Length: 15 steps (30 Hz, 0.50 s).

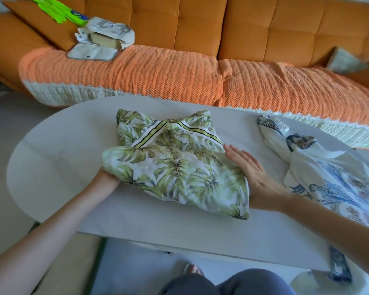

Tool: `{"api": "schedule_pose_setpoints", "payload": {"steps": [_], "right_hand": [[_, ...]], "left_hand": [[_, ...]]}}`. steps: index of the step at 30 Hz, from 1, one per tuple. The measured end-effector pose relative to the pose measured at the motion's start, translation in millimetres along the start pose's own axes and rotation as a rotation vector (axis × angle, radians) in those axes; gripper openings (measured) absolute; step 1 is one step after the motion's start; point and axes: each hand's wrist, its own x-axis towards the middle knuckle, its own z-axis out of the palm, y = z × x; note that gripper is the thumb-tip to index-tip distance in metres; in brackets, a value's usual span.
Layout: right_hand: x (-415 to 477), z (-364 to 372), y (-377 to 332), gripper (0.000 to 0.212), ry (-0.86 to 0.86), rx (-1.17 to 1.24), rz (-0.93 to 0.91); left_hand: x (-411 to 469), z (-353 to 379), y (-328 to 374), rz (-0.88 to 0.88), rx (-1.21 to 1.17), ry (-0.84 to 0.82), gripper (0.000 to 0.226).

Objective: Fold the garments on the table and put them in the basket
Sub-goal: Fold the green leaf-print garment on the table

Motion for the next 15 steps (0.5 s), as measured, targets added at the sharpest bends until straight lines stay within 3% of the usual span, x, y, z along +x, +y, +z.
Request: {"api": "schedule_pose_setpoints", "payload": {"steps": [2, 4, 6, 7, 10, 15], "right_hand": [[8.3, 6.9, -1.2, 0.090, 0.038, 0.013, 0.024], [13.9, 13.7, 2.1, 0.059, 0.098, 0.143, 0.078], [25.8, 11.9, -11.9, 0.019, 0.184, 0.399, 0.370], [36.5, 10.4, -13.1, 0.013, 0.257, 0.575, 0.537], [76.1, -5.7, -5.0, 0.021, 0.416, 0.828, 0.789], [124.9, -6.7, 22.4, 0.061, 0.158, 0.958, 1.174]], "left_hand": [[-6.0, 7.7, 11.0, 0.019, 0.060, -0.014, 0.087], [-3.0, 6.5, 9.5, -0.008, 0.128, 0.014, 0.079], [-0.6, 3.3, 11.8, -0.020, 0.314, 0.063, 0.048], [1.1, 2.7, 17.5, -0.038, 0.395, 0.129, 0.033], [23.5, -5.0, 20.9, -0.058, 0.453, 0.248, 0.036], [49.2, -4.0, 32.1, -0.305, 0.421, 0.366, 0.056]]}}
